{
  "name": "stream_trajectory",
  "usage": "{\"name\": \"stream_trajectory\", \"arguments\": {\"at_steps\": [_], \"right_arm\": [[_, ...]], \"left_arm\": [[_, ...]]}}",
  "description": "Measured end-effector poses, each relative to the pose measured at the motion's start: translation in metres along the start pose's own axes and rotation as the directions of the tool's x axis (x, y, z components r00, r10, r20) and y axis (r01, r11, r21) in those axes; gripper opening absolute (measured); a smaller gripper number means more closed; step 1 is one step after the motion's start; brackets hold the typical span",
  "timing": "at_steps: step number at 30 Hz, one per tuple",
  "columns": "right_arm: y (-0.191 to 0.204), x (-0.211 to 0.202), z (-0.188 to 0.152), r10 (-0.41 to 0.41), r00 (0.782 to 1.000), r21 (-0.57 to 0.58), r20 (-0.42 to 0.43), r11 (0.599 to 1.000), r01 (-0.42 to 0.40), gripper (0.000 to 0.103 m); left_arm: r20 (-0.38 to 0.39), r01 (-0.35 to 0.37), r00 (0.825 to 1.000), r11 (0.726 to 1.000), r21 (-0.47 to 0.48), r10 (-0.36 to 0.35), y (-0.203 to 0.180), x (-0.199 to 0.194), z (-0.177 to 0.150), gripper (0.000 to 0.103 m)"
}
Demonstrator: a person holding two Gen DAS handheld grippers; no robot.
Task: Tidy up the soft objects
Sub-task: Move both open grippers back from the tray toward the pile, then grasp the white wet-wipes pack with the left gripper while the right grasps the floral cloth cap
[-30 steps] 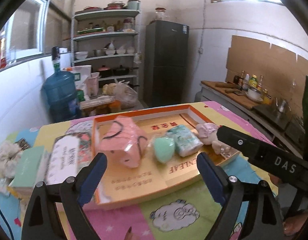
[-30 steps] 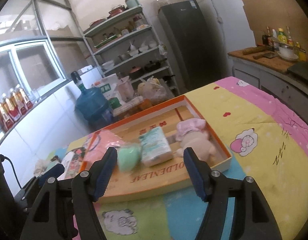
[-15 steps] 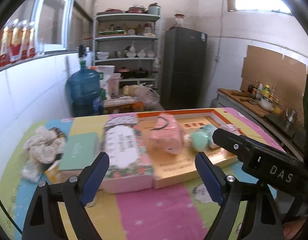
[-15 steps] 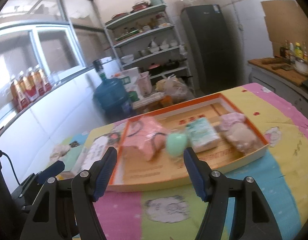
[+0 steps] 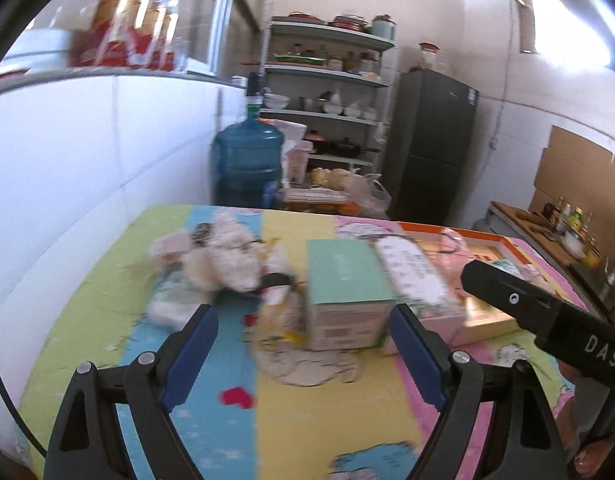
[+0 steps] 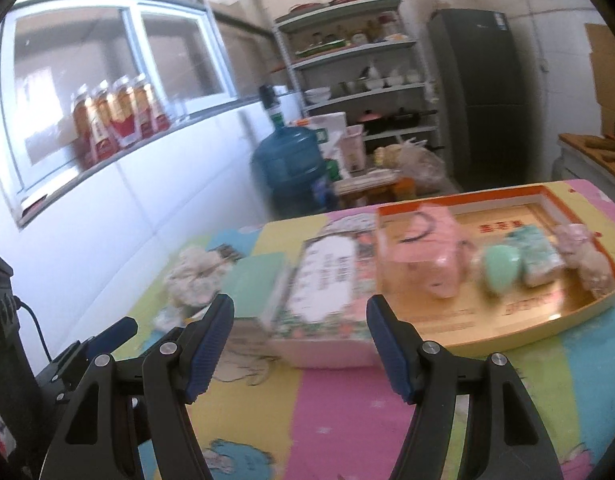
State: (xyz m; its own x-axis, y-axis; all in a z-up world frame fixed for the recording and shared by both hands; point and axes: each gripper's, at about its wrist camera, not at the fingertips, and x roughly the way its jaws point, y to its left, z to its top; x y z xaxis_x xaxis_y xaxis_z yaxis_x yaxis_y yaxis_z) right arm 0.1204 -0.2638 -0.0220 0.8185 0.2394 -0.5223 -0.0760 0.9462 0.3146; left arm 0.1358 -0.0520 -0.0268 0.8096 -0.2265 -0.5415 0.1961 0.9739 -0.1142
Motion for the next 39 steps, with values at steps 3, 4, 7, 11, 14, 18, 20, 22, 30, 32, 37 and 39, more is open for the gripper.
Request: {"name": "stream_trajectory", "arguments": {"at_steps": [3, 4, 7, 11, 14, 18, 20, 22, 30, 32, 37, 39], "right_arm": [[0.019, 0.010, -0.004, 0.020, 1.000, -0.018, -0.009, 1.000, -0.020, 0.071], [0.024, 0.014, -0.005, 0.027, 1.000, -0.024, -0.015, 0.999, -0.027, 0.071], [0.044, 0.026, -0.010, 0.053, 0.998, -0.042, -0.037, 0.998, -0.054, 0.071], [0.069, 0.044, -0.014, 0.076, 0.995, -0.069, -0.067, 0.994, -0.080, 0.071], [0.085, 0.055, -0.015, 0.092, 0.992, -0.084, -0.082, 0.991, -0.099, 0.070], [0.096, 0.062, -0.013, 0.104, 0.991, -0.090, -0.081, 0.990, -0.111, 0.071], [0.097, 0.064, -0.013, 0.104, 0.992, -0.088, -0.078, 0.990, -0.110, 0.071], [0.096, 0.066, -0.012, 0.103, 0.991, -0.082, -0.080, 0.991, -0.110, 0.071], [0.093, 0.081, -0.008, 0.106, 0.990, -0.072, -0.091, 0.991, -0.113, 0.071], [0.093, 0.085, -0.007, 0.108, 0.990, -0.071, -0.096, 0.991, -0.115, 0.071], [0.097, 0.095, -0.004, 0.121, 0.987, -0.091, -0.110, 0.987, -0.131, 0.071], [0.104, 0.099, -0.003, 0.135, 0.983, -0.119, -0.121, 0.982, -0.150, 0.071]], "left_arm": [[0.000, -0.015, 1.000, 1.000, -0.019, 0.015, 0.024, -0.004, -0.004, 0.088], [-0.003, -0.022, 1.000, 0.999, -0.027, 0.022, 0.033, -0.005, -0.005, 0.088], [-0.009, -0.035, 0.999, 0.998, -0.047, 0.035, 0.054, -0.006, -0.009, 0.088], [-0.013, -0.058, 0.998, 0.996, -0.072, 0.057, 0.079, -0.005, -0.010, 0.088], [-0.023, -0.072, 0.997, 0.996, -0.057, 0.071, 0.092, 0.005, -0.007, 0.088], [-0.066, -0.051, 0.997, 0.998, -0.044, 0.048, 0.107, 0.029, 0.000, 0.088], [-0.100, -0.012, 0.995, 0.999, -0.036, 0.008, 0.111, 0.045, 0.001, 0.088], [-0.131, 0.011, 0.991, 1.000, -0.017, -0.013, 0.111, 0.058, 0.003, 0.088], [-0.239, -0.004, 0.971, 0.999, 0.052, 0.016, 0.112, 0.103, 0.007, 0.083], [-0.257, -0.009, 0.966, 0.998, 0.062, 0.025, 0.112, 0.111, 0.007, 0.083], [-0.303, 0.009, 0.953, 0.999, 0.037, 0.002, 0.115, 0.127, 0.006, 0.077], [-0.310, 0.013, 0.951, 1.000, 0.014, -0.008, 0.120, 0.127, 0.006, 0.063]]}}
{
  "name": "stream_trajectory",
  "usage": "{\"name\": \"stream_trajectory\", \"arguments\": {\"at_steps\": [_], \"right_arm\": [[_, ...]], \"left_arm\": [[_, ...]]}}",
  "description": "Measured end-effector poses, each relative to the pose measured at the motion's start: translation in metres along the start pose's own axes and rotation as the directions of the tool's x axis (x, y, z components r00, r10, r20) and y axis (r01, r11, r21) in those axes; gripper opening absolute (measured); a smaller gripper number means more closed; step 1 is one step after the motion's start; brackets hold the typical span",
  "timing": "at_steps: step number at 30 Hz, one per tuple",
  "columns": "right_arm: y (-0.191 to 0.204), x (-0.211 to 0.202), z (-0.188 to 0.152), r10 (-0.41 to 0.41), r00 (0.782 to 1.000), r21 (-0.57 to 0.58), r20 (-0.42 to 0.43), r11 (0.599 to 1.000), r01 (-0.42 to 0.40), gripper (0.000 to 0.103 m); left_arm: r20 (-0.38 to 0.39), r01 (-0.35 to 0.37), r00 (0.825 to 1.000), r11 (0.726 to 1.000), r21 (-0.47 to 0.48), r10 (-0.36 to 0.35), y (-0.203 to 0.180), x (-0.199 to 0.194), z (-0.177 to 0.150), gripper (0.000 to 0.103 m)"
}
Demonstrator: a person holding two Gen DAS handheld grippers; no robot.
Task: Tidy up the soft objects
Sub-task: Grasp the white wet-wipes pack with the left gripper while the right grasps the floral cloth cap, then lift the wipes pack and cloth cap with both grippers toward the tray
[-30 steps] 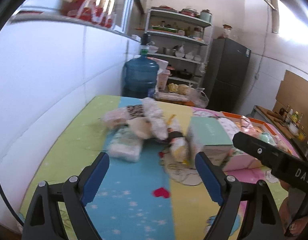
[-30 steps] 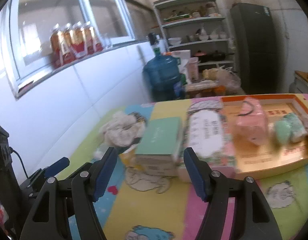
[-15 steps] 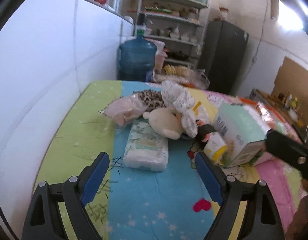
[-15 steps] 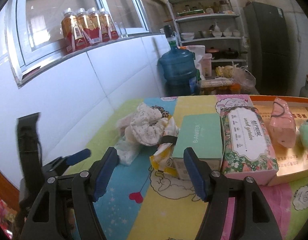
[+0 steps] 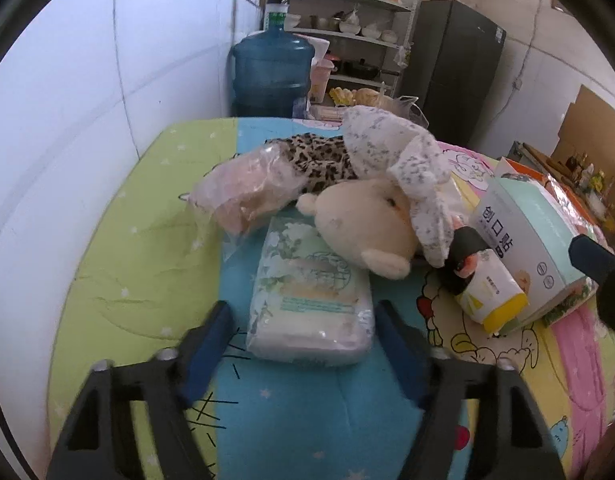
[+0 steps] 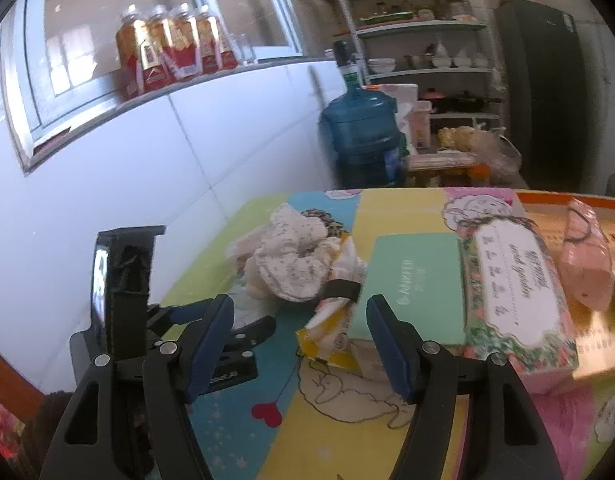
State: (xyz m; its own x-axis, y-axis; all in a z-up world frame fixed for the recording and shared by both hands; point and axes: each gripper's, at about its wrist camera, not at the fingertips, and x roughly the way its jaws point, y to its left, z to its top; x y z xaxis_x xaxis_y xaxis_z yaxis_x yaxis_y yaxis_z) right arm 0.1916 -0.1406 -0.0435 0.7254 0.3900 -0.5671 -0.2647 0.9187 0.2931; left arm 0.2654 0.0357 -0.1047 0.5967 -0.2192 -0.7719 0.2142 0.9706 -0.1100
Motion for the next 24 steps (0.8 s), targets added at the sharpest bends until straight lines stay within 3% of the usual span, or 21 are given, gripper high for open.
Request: {"name": "stream_trajectory", "arguments": {"at_steps": [2, 7, 10, 15, 21, 24], "right_arm": [[0.008, 0.007, 0.003, 0.021, 1.000, -0.037, -0.006, 0.999, -0.022, 0.071], [0.019, 0.029, 0.017, 0.048, 0.999, -0.054, -0.013, 0.997, -0.048, 0.066], [0.022, 0.048, 0.027, 0.056, 0.998, -0.035, -0.032, 0.998, -0.057, 0.052], [0.020, 0.073, 0.039, 0.000, 0.998, -0.025, -0.055, 1.000, -0.001, 0.044], [0.017, 0.089, 0.036, -0.001, 0.994, -0.013, -0.113, 1.000, 0.000, 0.012], [0.013, 0.087, 0.033, 0.040, 0.993, 0.014, -0.113, 0.999, -0.039, 0.008]], "left_arm": [[0.012, 0.007, 1.000, 1.000, -0.022, -0.007, 0.005, -0.002, 0.000, 0.054], [0.026, 0.020, 0.999, 0.999, -0.049, -0.019, 0.011, -0.009, -0.005, 0.051], [0.029, 0.012, 1.000, 0.998, -0.064, -0.010, 0.011, -0.015, -0.012, 0.051], [0.045, -0.024, 0.999, 0.996, -0.083, 0.028, 0.012, -0.028, -0.023, 0.051], [0.084, -0.035, 0.995, 0.992, -0.120, 0.045, 0.019, -0.047, -0.036, 0.051], [0.107, -0.037, 0.993, 0.987, -0.154, 0.054, 0.026, -0.055, -0.040, 0.051]]}}
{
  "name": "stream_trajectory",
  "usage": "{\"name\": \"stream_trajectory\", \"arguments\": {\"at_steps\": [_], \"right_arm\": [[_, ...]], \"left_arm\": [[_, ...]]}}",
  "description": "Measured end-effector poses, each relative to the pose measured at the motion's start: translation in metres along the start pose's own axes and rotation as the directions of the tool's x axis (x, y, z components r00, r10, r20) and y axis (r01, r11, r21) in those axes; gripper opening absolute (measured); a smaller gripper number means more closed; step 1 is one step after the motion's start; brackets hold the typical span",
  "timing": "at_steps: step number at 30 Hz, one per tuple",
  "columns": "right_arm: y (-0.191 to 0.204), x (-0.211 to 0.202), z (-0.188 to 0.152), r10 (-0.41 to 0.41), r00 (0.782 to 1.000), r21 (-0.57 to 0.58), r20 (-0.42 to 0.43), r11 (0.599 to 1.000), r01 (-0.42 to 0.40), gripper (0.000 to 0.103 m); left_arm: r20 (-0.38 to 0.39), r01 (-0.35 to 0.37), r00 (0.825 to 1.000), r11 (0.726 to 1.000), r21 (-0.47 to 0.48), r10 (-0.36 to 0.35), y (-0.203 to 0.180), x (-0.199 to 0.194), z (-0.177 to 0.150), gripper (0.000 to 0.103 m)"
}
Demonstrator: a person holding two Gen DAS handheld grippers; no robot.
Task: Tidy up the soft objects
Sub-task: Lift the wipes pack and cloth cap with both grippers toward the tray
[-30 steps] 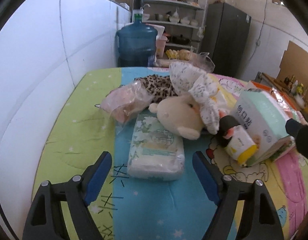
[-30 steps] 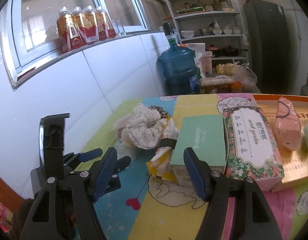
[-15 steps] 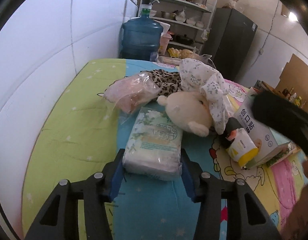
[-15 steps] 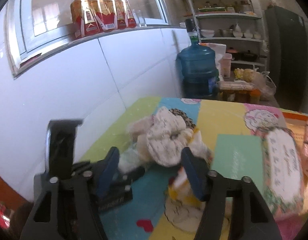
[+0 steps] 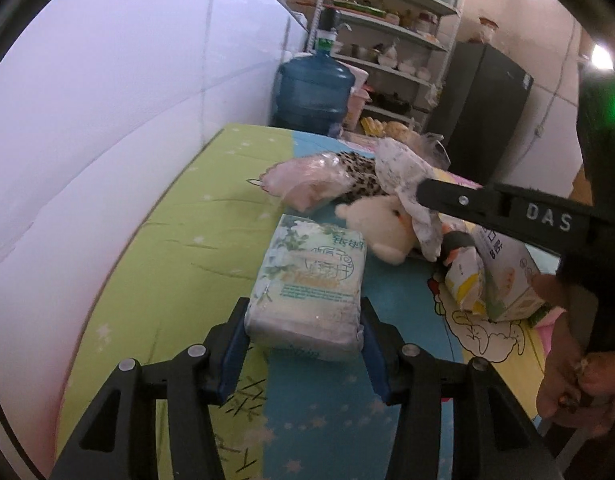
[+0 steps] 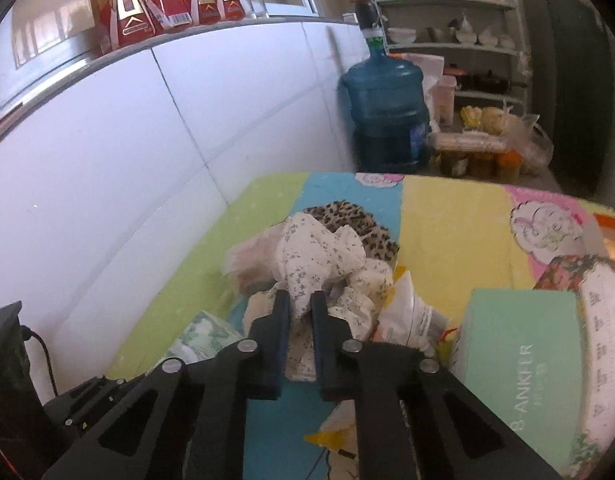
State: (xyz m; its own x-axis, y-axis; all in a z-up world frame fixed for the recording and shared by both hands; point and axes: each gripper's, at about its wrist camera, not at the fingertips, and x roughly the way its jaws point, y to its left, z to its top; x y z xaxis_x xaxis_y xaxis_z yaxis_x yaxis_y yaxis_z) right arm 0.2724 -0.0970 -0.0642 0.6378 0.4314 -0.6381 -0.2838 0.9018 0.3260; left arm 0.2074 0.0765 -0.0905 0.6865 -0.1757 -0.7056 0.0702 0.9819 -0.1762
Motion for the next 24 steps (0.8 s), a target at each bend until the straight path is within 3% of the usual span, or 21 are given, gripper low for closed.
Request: {"name": "stream_trajectory", "arguments": {"at_steps": [13, 24], "right_arm": [[0.014, -0.049, -0.005, 0.073, 0.991, -0.044, 0.109, 0.997, -0.069, 0.007], [0.024, -0.107, -0.007, 0.105, 0.971, -0.070, 0.215, 0.993, -0.092, 0.006]], "left_arm": [[0.048, -0.017, 0.999, 1.000, -0.022, 0.018, -0.001, -0.019, -0.011, 0.051], [0.113, 0.002, 0.994, 1.000, -0.009, -0.001, -0.014, -0.047, -0.008, 0.051]]}}
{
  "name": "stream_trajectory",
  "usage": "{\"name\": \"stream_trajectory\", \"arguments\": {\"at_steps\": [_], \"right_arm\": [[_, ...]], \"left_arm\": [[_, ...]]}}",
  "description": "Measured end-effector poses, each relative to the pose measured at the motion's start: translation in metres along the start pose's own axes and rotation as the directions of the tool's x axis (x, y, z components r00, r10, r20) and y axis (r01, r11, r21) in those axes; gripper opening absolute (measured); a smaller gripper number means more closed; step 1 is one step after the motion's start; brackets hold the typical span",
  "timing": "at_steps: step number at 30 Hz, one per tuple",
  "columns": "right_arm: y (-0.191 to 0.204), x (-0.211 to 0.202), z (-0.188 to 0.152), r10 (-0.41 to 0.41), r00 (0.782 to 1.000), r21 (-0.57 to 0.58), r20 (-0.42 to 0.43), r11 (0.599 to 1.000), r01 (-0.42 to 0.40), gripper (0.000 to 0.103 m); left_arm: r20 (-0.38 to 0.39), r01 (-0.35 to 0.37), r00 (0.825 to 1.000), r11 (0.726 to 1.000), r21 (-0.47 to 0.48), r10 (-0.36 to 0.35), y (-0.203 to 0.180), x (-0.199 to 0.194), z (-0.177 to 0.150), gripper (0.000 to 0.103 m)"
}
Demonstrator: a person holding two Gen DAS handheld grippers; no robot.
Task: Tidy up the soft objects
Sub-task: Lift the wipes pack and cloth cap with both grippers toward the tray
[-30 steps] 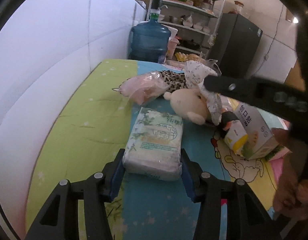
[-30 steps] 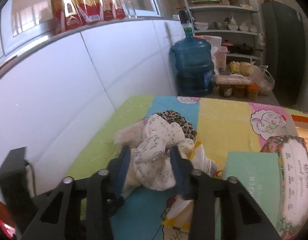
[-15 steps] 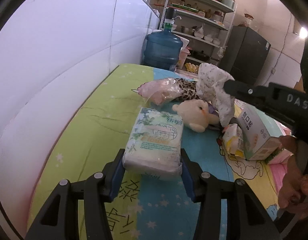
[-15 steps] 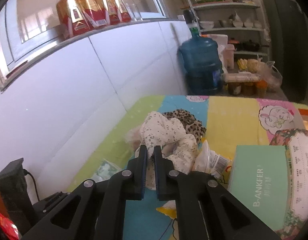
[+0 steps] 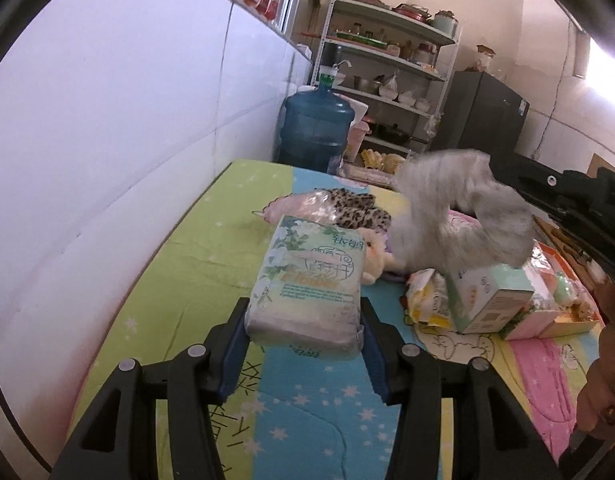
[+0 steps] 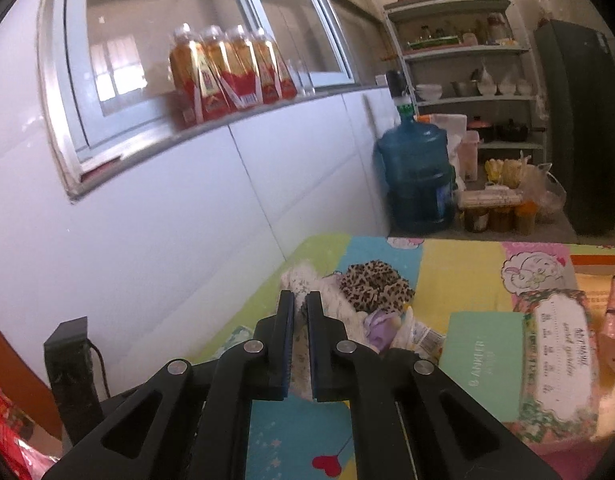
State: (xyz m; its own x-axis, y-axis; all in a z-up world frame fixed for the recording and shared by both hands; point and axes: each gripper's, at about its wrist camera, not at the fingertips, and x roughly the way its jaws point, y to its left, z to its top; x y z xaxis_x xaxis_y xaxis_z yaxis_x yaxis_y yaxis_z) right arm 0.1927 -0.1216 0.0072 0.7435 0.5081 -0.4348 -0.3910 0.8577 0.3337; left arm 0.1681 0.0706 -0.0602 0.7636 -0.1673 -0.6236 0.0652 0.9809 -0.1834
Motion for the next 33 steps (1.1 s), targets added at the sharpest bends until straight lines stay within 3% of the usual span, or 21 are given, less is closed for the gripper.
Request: {"name": "stream_trajectory", "arguments": {"at_steps": [8, 11, 12, 13, 14, 15, 19, 24, 29, 33], "right_arm": [[-0.004, -0.031, 0.000, -0.004, 1.000, -0.005, 0.030, 1.000, 0.004, 0.005], [-0.006, -0.033, -0.006, 0.011, 1.000, -0.013, 0.004, 1.000, -0.011, 0.011], [-0.009, -0.034, -0.010, 0.005, 1.000, -0.013, -0.006, 1.000, -0.005, 0.029], [-0.011, -0.033, -0.015, -0.005, 1.000, -0.016, -0.019, 1.000, 0.004, 0.065], [-0.014, -0.032, -0.021, -0.020, 0.999, -0.011, -0.033, 1.000, 0.020, 0.081], [-0.017, -0.032, -0.027, -0.029, 0.999, -0.002, -0.040, 1.000, 0.029, 0.089], [-0.020, -0.021, -0.053, 0.011, 0.992, 0.022, -0.128, 1.000, -0.009, 0.089], [-0.015, -0.006, -0.070, 0.031, 0.984, 0.020, -0.175, 0.999, -0.028, 0.089], [-0.014, -0.008, -0.062, -0.045, 0.991, -0.027, -0.123, 0.999, 0.042, 0.089], [-0.011, -0.002, -0.046, -0.120, 0.987, -0.154, -0.108, 0.983, 0.102, 0.088]], "left_arm": [[0.024, 0.014, 1.000, 1.000, 0.023, -0.014, -0.018, -0.016, -0.001, 0.051], [0.031, 0.011, 0.999, 1.000, 0.023, -0.012, -0.017, -0.019, -0.001, 0.051], [0.033, 0.007, 0.999, 1.000, 0.022, -0.008, -0.017, -0.020, -0.001, 0.051], [0.035, 0.002, 0.999, 1.000, 0.019, -0.003, -0.016, -0.020, -0.001, 0.051], [0.035, 0.000, 0.999, 1.000, 0.017, -0.001, -0.015, -0.023, -0.004, 0.051], [0.032, -0.002, 0.999, 1.000, 0.016, 0.002, -0.016, -0.023, -0.005, 0.051], [0.027, -0.017, 0.999, 1.000, 0.022, 0.017, -0.016, -0.022, -0.006, 0.051], [0.018, -0.040, 0.999, 0.999, 0.020, 0.040, -0.011, -0.020, -0.007, 0.051], [0.006, -0.044, 0.999, 0.999, 0.012, 0.044, -0.002, -0.016, -0.009, 0.051], [0.003, -0.026, 1.000, 1.000, 0.009, 0.026, -0.001, -0.011, -0.007, 0.051]]}}
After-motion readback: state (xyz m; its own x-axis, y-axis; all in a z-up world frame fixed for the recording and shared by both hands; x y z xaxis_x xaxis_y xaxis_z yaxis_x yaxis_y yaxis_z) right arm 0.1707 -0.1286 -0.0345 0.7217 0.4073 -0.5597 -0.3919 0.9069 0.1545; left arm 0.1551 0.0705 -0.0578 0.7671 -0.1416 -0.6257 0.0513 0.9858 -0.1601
